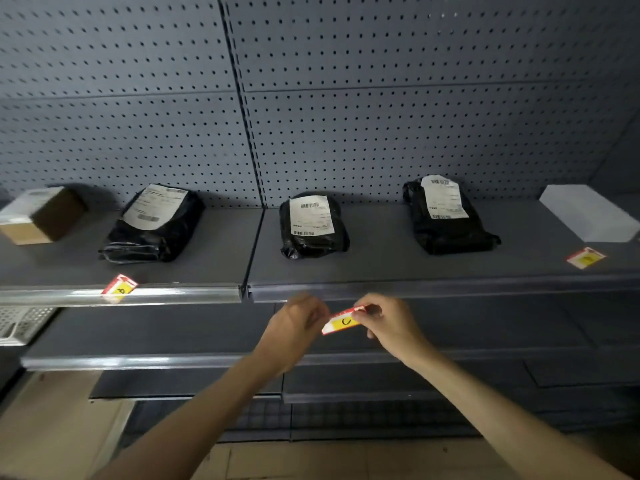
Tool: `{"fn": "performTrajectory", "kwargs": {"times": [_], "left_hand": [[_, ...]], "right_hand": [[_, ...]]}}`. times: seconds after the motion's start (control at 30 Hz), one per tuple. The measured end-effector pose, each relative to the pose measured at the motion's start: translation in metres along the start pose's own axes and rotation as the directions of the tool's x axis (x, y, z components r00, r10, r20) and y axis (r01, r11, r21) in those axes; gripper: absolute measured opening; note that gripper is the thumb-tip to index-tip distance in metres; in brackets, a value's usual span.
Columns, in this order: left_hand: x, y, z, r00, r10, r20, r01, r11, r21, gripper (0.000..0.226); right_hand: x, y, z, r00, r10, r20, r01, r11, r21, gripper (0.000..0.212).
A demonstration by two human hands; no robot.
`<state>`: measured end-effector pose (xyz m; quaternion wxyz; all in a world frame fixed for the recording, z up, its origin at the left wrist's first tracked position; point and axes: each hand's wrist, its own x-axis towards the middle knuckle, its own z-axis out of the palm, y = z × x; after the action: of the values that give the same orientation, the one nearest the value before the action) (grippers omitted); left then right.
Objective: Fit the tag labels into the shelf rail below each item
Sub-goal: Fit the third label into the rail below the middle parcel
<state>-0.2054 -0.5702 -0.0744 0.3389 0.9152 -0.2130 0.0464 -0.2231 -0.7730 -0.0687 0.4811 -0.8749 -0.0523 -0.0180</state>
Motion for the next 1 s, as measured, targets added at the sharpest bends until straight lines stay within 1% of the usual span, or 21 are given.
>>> {"fn": "performTrajectory", "kwargs": {"times": [0.07, 0.13, 0.2, 0.27, 0.4, 0.63, 0.73, 0.9, 1.0], "left_hand": [[0.006, -0.004, -0.016, 0.994, 0.012, -0.107, 0.001, 0.993, 0.122, 0.006], [0.011, -0.014, -0.025, 0.989, 0.008, -0.15, 0.032, 0.964, 0.262, 0.011], [0.013, -0.024, -0.025, 0.993, -0.015, -0.114, 0.057, 0.923, 0.38, 0.02], [0.014, -0.032, -0.021, 0.996, -0.034, -0.079, 0.066, 0.895, 0.441, 0.027], [0.017, -0.039, -0.014, 0.997, -0.051, -0.061, 0.073, 0.887, 0.457, 0.036], [0.019, -0.041, -0.014, 0.997, -0.007, -0.078, 0.043, 0.88, 0.472, 0.034], [0.019, -0.042, -0.013, 0.999, 0.008, -0.044, 0.015, 0.866, 0.5, 0.032], [0.013, -0.043, -0.009, 0.998, 0.014, -0.069, 0.017, 0.907, 0.421, 0.036], [0.015, -0.045, -0.011, 0.998, 0.018, -0.066, 0.012, 0.904, 0.427, 0.04]], "right_hand": [[0.014, -0.019, 0.001, 0.999, -0.02, -0.035, 0.02, 1.0, 0.0, 0.006], [0.028, -0.03, 0.003, 0.996, -0.035, -0.076, 0.033, 0.999, -0.028, 0.008], [0.04, -0.036, 0.006, 0.993, -0.047, -0.109, 0.042, 0.998, -0.045, 0.009], [0.049, -0.038, 0.008, 0.99, -0.044, -0.133, 0.039, 0.998, -0.045, 0.009], [0.06, -0.039, 0.014, 0.988, -0.036, -0.153, 0.028, 0.998, -0.056, 0.01], [0.07, -0.04, 0.027, 0.988, -0.046, -0.146, 0.036, 0.997, -0.073, 0.01], [0.074, -0.041, 0.03, 0.988, -0.055, -0.142, 0.048, 0.997, -0.056, 0.011], [0.077, -0.04, 0.032, 0.991, -0.064, -0.119, 0.054, 0.995, -0.084, 0.011], [0.078, -0.039, 0.034, 0.99, -0.068, -0.124, 0.061, 0.996, -0.063, 0.01]]}}
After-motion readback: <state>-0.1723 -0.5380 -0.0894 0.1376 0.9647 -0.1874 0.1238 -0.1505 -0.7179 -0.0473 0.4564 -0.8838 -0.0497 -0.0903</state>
